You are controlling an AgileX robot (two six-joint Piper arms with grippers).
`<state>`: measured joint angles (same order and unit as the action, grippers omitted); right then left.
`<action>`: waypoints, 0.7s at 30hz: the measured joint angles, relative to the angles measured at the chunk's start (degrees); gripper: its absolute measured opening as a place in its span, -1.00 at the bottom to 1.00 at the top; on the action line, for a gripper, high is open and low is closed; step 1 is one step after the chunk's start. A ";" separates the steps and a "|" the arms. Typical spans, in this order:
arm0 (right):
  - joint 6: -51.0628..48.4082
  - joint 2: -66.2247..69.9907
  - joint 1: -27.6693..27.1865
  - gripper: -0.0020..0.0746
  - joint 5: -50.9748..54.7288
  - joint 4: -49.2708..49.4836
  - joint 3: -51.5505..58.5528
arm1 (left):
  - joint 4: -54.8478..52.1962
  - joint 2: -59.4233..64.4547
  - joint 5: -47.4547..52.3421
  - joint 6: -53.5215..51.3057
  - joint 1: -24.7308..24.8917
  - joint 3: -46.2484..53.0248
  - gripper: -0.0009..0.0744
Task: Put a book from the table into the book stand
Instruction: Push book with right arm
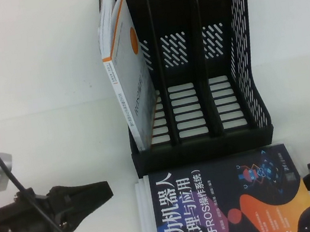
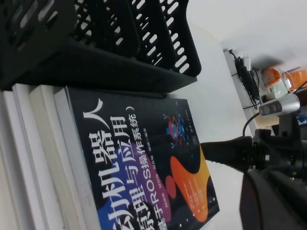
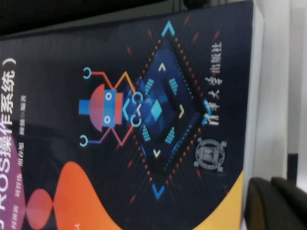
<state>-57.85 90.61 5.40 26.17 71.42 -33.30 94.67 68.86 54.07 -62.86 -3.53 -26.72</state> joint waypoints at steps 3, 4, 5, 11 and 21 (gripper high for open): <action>0.00 0.00 1.51 -0.95 -0.66 0.00 -0.13 | 0.00 0.00 -1.13 1.85 0.00 0.00 -0.98; 0.00 0.10 2.47 -0.95 -0.91 0.00 -0.13 | 0.00 0.00 -1.54 2.16 0.00 0.00 -0.98; 0.00 0.10 3.61 -0.95 -1.37 0.00 -0.26 | 0.00 0.00 -1.83 2.56 0.00 0.00 -0.98; 0.00 1.40 10.26 -0.95 -5.42 2.87 -0.47 | 0.00 0.00 -3.18 3.21 0.00 0.00 -0.97; -0.47 4.47 14.15 -0.95 -6.68 5.48 -3.64 | -0.76 0.34 -8.49 5.21 0.00 -1.13 -0.09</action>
<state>-58.32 95.08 19.55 19.48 76.90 -36.94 93.91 69.19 45.59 -57.64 -3.53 -27.85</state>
